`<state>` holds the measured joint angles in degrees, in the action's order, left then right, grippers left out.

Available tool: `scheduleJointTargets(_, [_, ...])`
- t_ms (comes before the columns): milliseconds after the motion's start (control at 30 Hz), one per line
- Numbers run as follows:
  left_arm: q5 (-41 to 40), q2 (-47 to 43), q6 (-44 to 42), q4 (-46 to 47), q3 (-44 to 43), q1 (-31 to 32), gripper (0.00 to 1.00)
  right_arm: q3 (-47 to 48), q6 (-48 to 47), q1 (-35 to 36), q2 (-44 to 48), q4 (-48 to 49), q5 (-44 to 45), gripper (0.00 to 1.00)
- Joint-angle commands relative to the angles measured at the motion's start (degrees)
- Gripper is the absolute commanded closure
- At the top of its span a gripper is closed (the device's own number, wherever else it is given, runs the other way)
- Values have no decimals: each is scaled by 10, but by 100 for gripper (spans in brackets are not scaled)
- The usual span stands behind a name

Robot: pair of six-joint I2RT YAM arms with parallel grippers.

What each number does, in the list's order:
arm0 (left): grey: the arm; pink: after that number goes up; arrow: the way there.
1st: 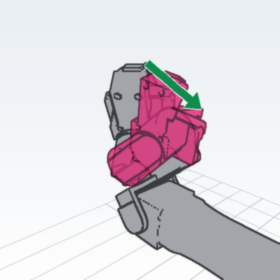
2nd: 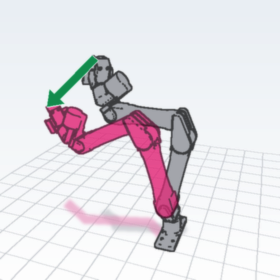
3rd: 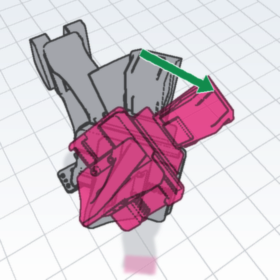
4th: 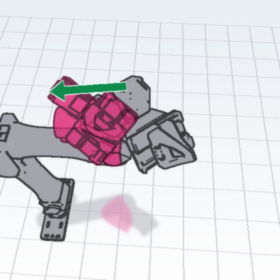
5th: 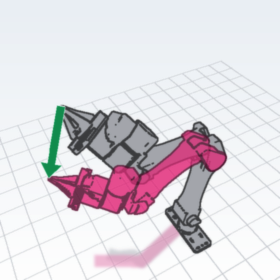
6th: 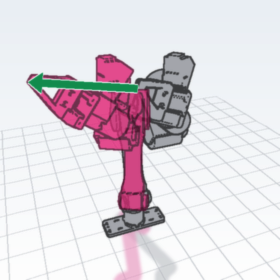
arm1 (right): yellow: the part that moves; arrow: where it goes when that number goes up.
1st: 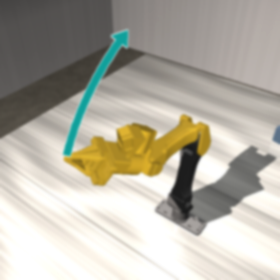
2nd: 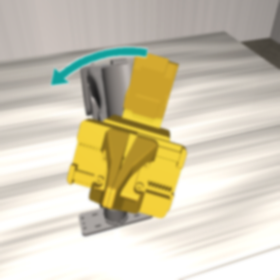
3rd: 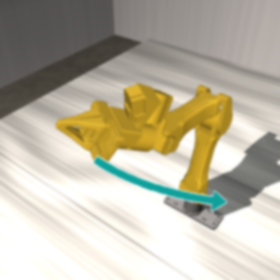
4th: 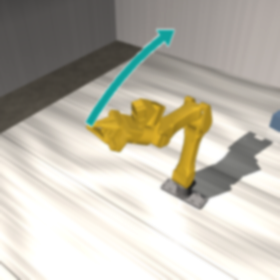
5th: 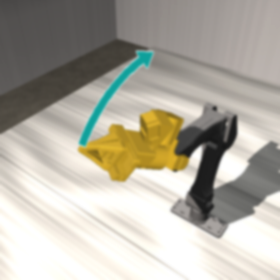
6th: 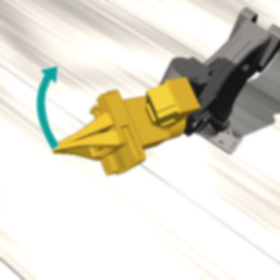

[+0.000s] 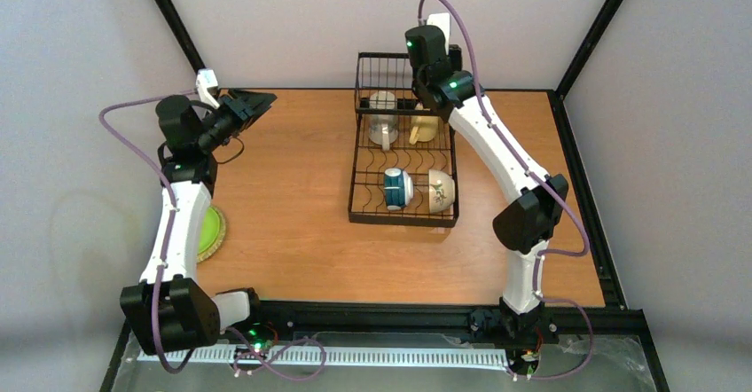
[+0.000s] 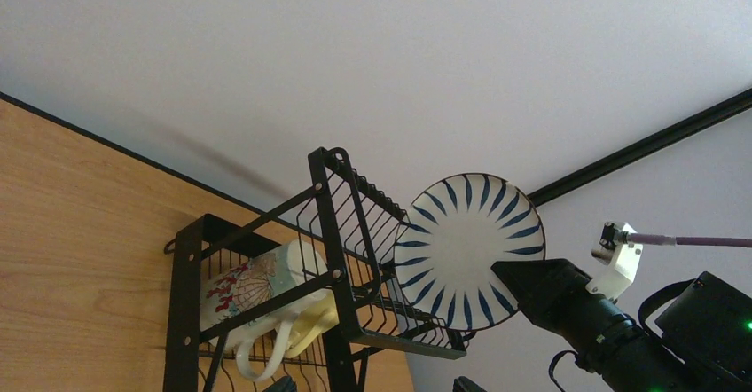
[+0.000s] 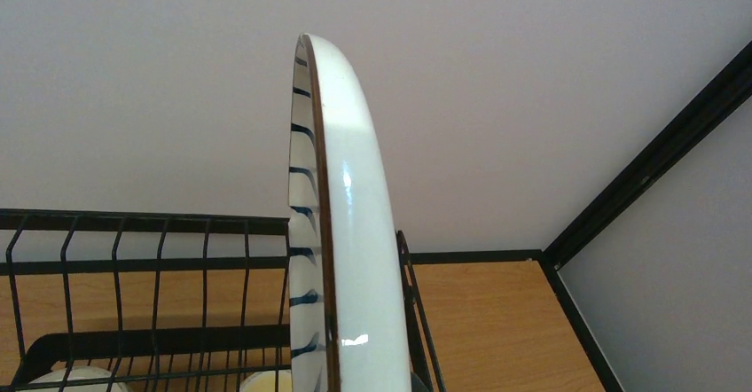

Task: Load the mixed dishes into the dish rack
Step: Insert the plate into the dish rack.

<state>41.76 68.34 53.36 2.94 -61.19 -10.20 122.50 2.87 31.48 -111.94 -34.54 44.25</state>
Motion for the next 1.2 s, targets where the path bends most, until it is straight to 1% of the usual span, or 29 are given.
scheduleJointTargets(0, [2,-10,-13,-7,1,-4,0,0,13,-5,8,55,15,98])
scheduleJointTargets(233, [2,-10,-15,-9,5,-4,0,-3,22,-6,3,49,18,97])
scheduleJointTargets(267, [2,-9,-15,-10,4,-4,0,-2,22,-6,2,47,19,94])
scheduleJointTargets(333, [2,-9,-16,-11,3,-4,0,1,25,-6,0,44,21,84])
scheduleJointTargets(400, [3,-8,-17,-12,2,-4,0,1,28,-6,-1,42,22,77])
scheduleJointTargets(433, [3,-8,-17,-13,1,-4,0,1,30,-6,-1,41,23,68])
scheduleJointTargets(467, [3,-8,-17,-14,1,-4,0,1,31,-6,-1,41,23,62])
scheduleJointTargets(533, [4,-7,-18,-16,1,-4,0,2,34,-6,-2,40,25,52])
scheduleJointTargets(567, [4,-7,-19,-16,0,-4,0,2,35,-7,-2,40,26,49])
scheduleJointTargets(733, [5,-8,-19,-19,0,-4,0,7,35,-6,-1,40,25,45])
scheduleJointTargets(1000, [7,-10,-15,-16,-2,-4,0,35,26,-6,-3,35,26,42])
scheduleJointTargets(1167, [9,-11,-7,-10,-2,-4,0,71,11,-6,-5,33,27,41])
